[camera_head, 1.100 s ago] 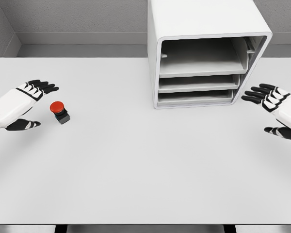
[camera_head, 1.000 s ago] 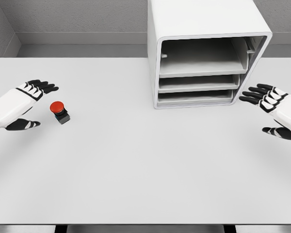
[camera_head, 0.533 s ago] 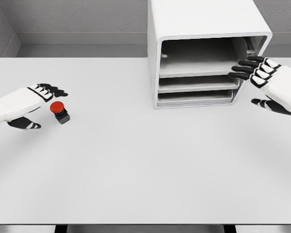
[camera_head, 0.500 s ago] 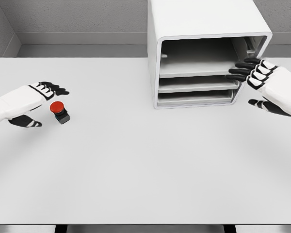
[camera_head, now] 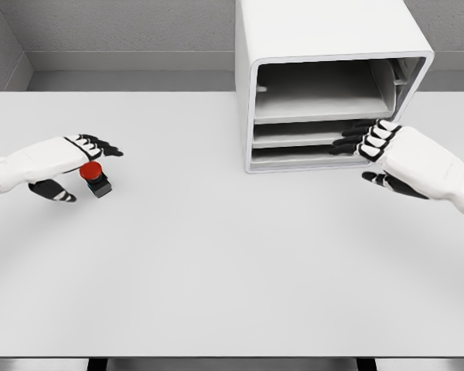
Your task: Slide open multi-storey tabletop storage cabinets and put open load switch and slide close multi-storey tabletop storage cabinets
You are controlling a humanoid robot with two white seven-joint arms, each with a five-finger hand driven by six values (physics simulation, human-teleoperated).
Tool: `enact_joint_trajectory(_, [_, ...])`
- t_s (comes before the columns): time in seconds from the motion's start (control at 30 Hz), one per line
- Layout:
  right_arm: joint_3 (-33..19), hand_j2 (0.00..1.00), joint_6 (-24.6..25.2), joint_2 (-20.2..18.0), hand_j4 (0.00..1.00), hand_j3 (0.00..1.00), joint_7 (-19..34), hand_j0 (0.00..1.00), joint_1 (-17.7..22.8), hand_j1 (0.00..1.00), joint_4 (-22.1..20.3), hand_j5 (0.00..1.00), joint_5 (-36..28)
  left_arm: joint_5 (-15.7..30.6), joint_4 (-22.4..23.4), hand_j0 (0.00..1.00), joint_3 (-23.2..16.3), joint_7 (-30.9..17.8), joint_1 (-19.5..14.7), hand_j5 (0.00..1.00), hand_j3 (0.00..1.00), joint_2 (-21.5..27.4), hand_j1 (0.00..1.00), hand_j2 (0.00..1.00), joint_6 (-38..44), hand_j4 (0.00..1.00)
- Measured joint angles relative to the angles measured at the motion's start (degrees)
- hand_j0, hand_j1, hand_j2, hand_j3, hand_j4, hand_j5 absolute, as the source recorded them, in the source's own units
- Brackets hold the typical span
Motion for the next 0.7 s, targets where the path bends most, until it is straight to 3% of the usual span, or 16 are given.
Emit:
enact_joint_trajectory(0.2, [0.98, 0.79, -0.04, 3.86, 0.79, 0.79, 9.88, 0.79, -3.34, 0.79, 0.17, 0.79, -5.04, 0.39, 1.89, 1.0, -2.92, 0.0, -2.73, 1.0, 1.0, 1.62, 1.0, 1.0, 0.0, 1.0])
enact_joint_trajectory(0.37, [1.46, 0.81, -0.06, 4.79, 0.81, 0.81, 12.73, 0.81, -6.41, 0.81, 1.46, 0.81, -8.02, 0.53, 3.02, 1.0, -5.04, 0.0, -5.36, 1.0, 1.0, 1.72, 1.0, 1.0, 0.03, 1.0])
enact_joint_trajectory(0.7, [3.34, 0.81, -0.08, 9.44, 0.81, 0.81, 14.96, 0.81, -13.71, 0.81, 12.06, 0.81, -9.83, 0.28, 7.02, 1.0, -9.43, -0.01, -8.0, 1.0, 1.0, 1.1, 1.0, 1.0, 0.0, 1.0])
